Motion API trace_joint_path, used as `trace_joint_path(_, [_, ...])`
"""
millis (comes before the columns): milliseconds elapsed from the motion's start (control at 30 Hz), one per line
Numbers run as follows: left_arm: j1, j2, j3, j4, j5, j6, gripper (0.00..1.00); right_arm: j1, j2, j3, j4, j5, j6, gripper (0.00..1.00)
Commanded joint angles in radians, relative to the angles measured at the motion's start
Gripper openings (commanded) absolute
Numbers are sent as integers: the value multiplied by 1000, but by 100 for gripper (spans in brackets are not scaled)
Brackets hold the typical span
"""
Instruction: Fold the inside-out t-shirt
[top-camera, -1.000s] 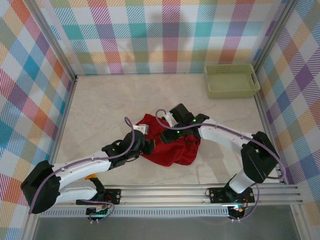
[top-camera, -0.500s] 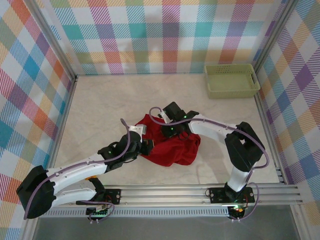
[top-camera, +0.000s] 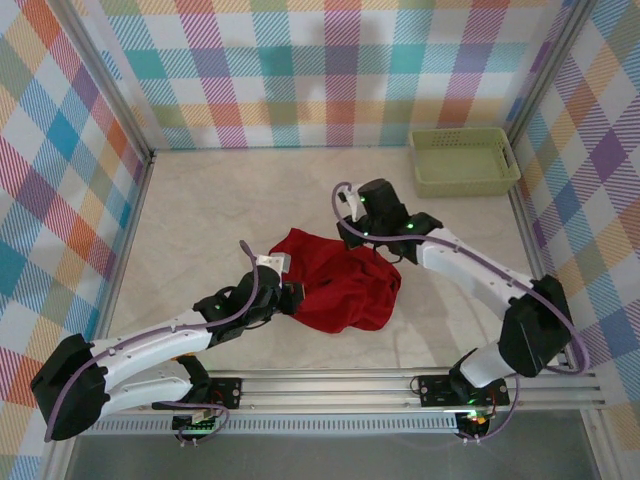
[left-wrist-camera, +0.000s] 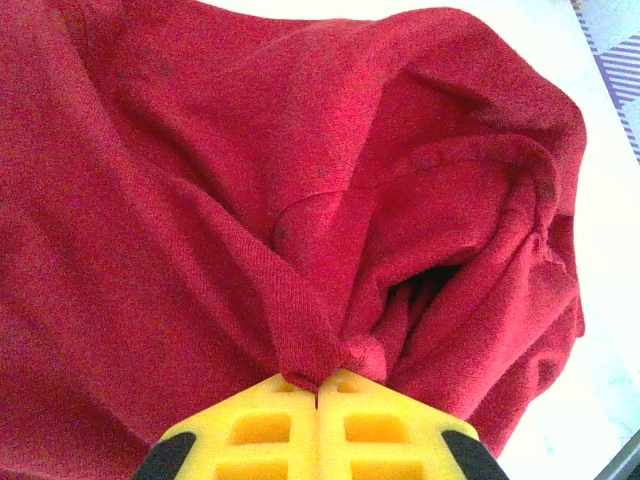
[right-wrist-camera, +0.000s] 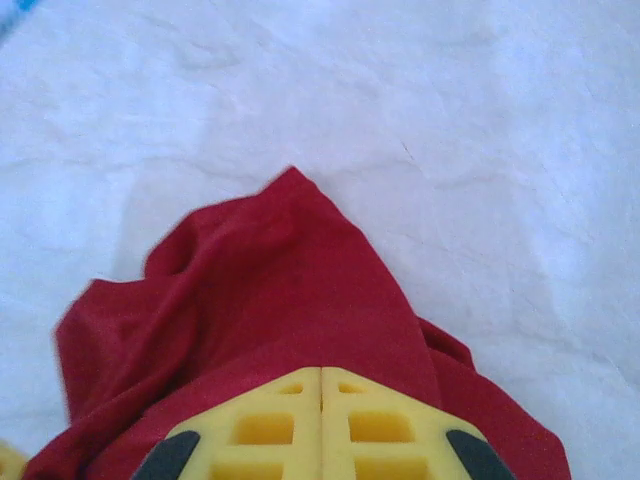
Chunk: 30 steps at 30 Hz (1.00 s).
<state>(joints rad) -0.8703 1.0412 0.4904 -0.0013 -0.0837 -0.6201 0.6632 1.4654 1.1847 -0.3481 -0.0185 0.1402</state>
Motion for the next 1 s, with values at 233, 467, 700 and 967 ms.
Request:
trace_joint_path(233, [-16, -34, -29, -3, -14, 1, 4, 82, 137, -41, -43, -179, -133, 61])
trace_joint_path(467, [-15, -32, -29, -5, -15, 3, 5, 120, 173, -52, -91, -164, -184, 67])
trace_joint_path(700, [-15, -34, -17, -23, -30, 15, 5, 142, 167, -102, -107, -166, -193, 70])
trace_joint_path(967, [-15, -32, -10, -19, -22, 19, 5, 157, 190, -119, -81, -6, -141, 36])
